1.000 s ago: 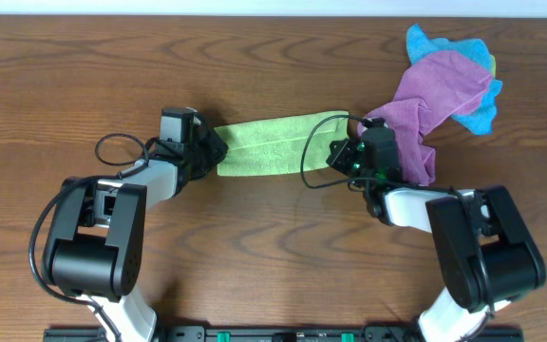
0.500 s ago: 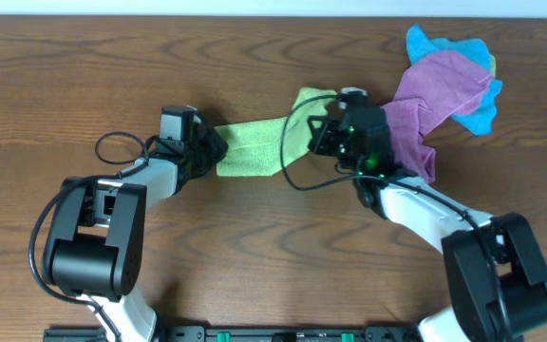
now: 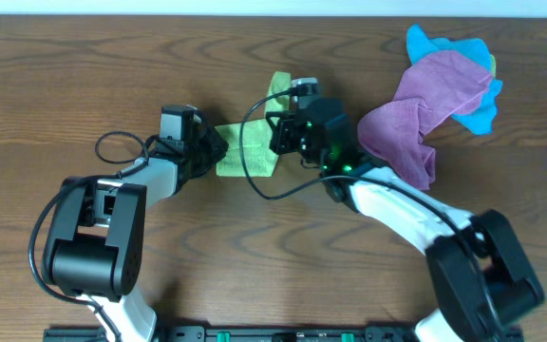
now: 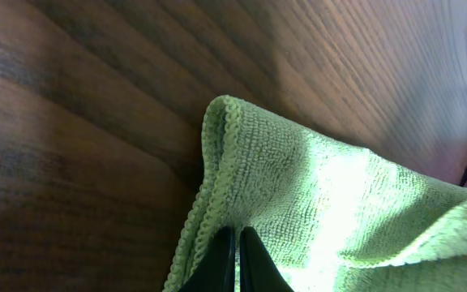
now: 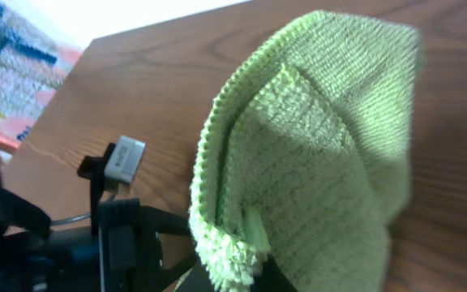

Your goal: Fold the cloth

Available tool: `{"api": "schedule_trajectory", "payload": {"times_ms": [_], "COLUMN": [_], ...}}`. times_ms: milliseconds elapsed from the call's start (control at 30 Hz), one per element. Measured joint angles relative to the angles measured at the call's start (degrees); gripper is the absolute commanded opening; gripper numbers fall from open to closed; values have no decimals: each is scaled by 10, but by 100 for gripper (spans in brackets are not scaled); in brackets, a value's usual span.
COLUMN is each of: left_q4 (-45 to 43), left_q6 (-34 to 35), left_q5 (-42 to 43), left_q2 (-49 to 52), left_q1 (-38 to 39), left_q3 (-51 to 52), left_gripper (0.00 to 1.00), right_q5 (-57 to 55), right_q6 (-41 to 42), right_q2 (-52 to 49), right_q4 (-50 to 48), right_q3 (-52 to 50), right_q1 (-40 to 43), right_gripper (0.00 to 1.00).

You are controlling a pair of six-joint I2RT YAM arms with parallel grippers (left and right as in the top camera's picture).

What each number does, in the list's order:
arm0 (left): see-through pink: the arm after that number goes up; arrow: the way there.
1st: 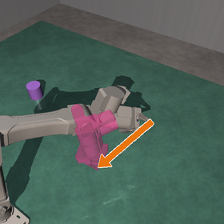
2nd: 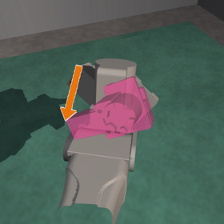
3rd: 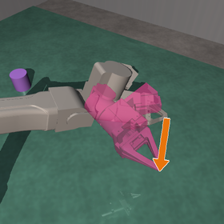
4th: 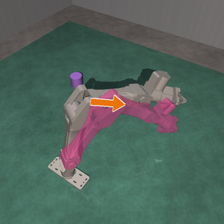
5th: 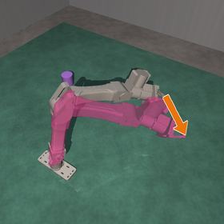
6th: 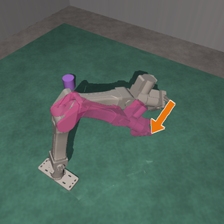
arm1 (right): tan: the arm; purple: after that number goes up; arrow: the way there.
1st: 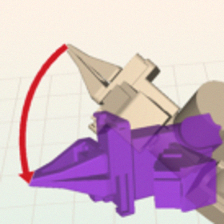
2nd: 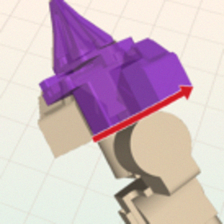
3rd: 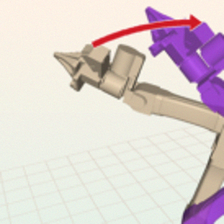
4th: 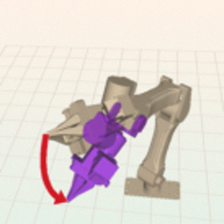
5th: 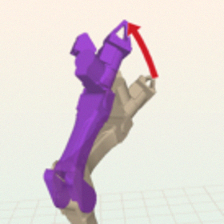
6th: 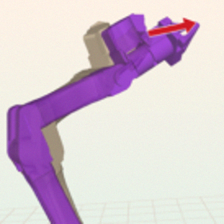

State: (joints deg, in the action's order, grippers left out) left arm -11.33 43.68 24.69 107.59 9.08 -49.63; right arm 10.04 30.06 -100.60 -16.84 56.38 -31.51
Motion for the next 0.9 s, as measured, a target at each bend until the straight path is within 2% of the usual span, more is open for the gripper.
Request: {"api": "schedule_trajectory", "payload": {"times_ms": [267,767,900], "left_q4": [1,9,49], "left_q6": [0,-3,-21], "left_q5": [4,43,44], "left_q2": [0,0,0], "left_q1": [-1,-26,-27], "left_q3": [-1,-46,-62], "left_gripper": [6,6,5], "right_q5": [6,7,7], "right_q6": [-6,-22,-27], "right_q2": [-75,-78,-78], "right_q4": [47,73,76], "right_q3": [52,56,56], "right_q1": [-29,-61,-67], "right_gripper": [1,1,1]}}
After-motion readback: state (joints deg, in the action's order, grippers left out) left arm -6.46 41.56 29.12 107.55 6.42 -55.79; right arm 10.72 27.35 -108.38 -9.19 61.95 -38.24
